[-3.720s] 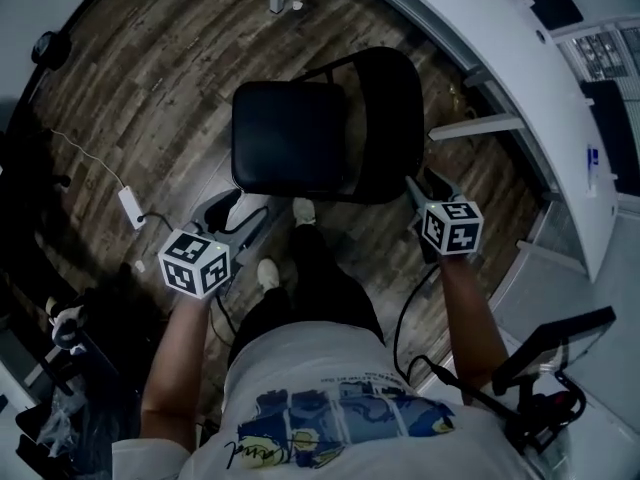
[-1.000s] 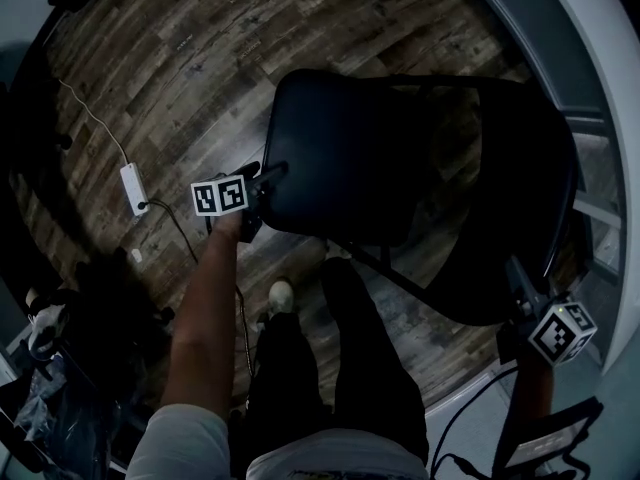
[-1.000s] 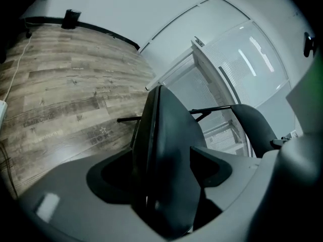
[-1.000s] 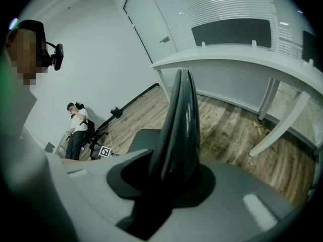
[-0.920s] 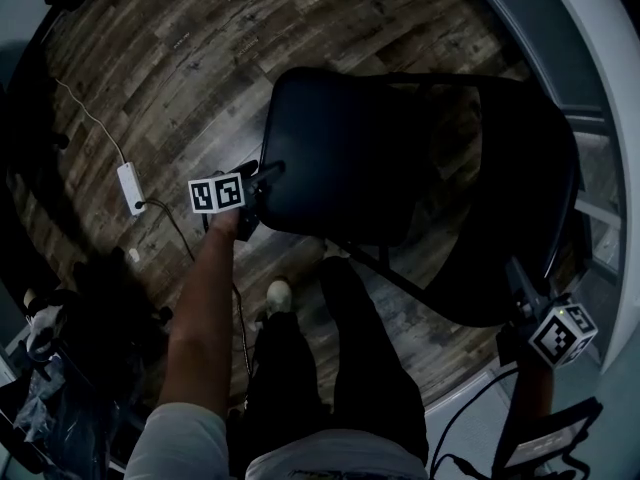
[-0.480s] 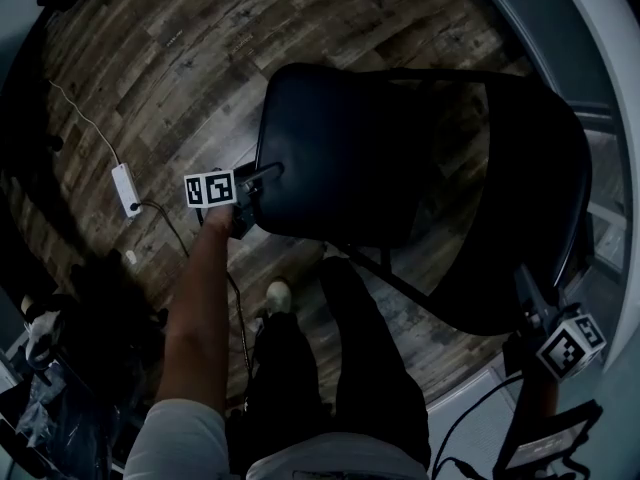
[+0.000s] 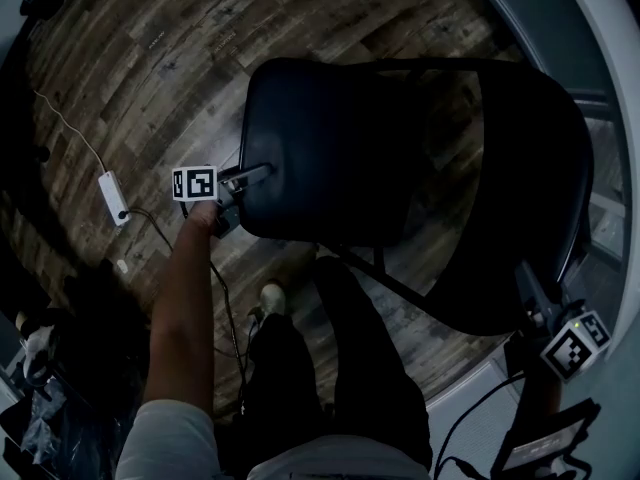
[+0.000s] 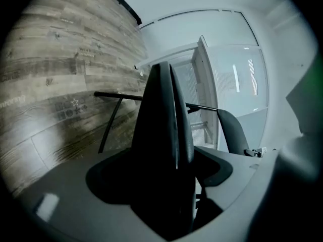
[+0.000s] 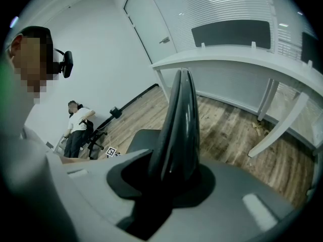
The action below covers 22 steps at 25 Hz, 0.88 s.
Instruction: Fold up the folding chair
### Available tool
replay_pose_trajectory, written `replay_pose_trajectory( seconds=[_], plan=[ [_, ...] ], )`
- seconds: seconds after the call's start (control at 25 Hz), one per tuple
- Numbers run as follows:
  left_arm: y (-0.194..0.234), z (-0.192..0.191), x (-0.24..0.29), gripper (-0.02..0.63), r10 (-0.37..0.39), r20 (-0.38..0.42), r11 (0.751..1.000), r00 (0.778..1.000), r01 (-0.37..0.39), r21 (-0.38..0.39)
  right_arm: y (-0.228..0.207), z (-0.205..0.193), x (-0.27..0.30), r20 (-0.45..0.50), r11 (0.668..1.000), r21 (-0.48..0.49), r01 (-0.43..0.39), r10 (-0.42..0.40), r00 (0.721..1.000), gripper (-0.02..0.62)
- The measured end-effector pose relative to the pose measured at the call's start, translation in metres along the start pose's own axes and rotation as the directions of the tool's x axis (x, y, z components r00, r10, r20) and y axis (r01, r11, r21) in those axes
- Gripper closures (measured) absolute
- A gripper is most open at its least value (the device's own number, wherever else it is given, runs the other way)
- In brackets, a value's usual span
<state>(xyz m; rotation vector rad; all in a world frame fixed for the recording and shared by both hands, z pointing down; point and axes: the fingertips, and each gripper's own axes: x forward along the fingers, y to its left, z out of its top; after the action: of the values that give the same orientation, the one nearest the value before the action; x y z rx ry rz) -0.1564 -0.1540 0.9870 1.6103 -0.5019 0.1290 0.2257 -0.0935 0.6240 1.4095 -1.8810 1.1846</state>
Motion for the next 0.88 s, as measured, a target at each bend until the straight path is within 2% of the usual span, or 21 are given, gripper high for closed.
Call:
replay_pose_trajectory(
  seconds=[0.12, 0.2, 0.52, 0.72, 0.88],
  plan=[
    [-0.005, -0.006, 0.008, 0.247, -0.013, -0.081, 0.999, 0.997, 0.016, 0.039, -0.004, 0.002, 0.002, 0.008, 1.000, -0.005, 0.011, -0.011, 1.000, 0.488],
    [-0.007, -0.010, 0.010, 0.253, -0.015, -0.108, 0.998, 0.994, 0.021, 0.056, -0.005, 0.002, 0.001, 0.014, 1.000, -0.006, 0.017, -0.017, 1.000, 0.489],
    [-0.015, -0.015, 0.008, 0.267, -0.014, -0.100, 0.999, 0.995, 0.018, 0.038, -0.003, 0.005, -0.001, -0.001, 1.000, -0.010, 0.023, -0.023, 1.000, 0.494],
    [-0.044, -0.021, 0.005, 0.295, -0.010, -0.092, 0.999, 0.996, 0.013, 0.032, 0.012, 0.017, -0.015, 0.000, 0.999, -0.028, 0.021, -0.021, 1.000, 0.502],
    [-0.075, -0.031, 0.007, 0.322, -0.001, -0.089, 1.000, 0.996, 0.003, 0.021, 0.024, 0.024, -0.030, -0.012, 0.997, -0.058, 0.052, -0.052, 0.999, 0.502]
  ],
)
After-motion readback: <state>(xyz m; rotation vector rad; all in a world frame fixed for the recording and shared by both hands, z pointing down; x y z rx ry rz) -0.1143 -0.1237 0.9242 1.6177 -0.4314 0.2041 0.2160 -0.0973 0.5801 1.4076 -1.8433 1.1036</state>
